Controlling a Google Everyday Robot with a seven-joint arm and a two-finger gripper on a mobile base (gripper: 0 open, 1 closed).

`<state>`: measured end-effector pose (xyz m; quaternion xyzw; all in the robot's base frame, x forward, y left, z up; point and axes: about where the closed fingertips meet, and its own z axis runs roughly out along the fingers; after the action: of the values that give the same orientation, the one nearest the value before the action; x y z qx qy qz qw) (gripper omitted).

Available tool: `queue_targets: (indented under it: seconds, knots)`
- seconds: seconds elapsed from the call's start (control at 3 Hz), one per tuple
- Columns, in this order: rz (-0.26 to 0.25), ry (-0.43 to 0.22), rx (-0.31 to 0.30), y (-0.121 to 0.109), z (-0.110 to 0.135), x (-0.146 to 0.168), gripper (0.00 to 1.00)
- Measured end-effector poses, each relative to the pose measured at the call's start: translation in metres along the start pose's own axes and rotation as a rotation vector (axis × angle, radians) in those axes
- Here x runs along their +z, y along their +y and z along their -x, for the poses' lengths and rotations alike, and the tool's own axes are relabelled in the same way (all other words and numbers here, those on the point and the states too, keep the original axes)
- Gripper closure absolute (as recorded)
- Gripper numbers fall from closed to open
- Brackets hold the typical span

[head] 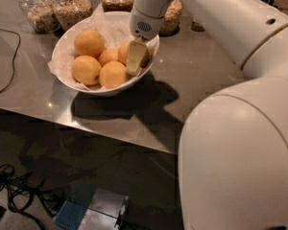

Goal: Pick orange from white bowl

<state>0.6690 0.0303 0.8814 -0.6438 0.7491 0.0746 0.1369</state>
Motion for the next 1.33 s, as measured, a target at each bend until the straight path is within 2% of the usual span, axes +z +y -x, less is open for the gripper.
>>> queue_targets:
  seconds: [0.33,0.67,1.0,1.33]
  knots:
    - [-0.038,0.081,-0.086,-0.009,0.011,-0.017,0.88]
    - [-0.080,0.134,-0.149,-0.019,0.021,-0.033,1.00]
    - [-0.095,0.008,-0.218,-0.020,0.032,-0.042,1.00]
    - [-0.092,-0.277,-0.324,-0.001,0.041,-0.049,1.00]
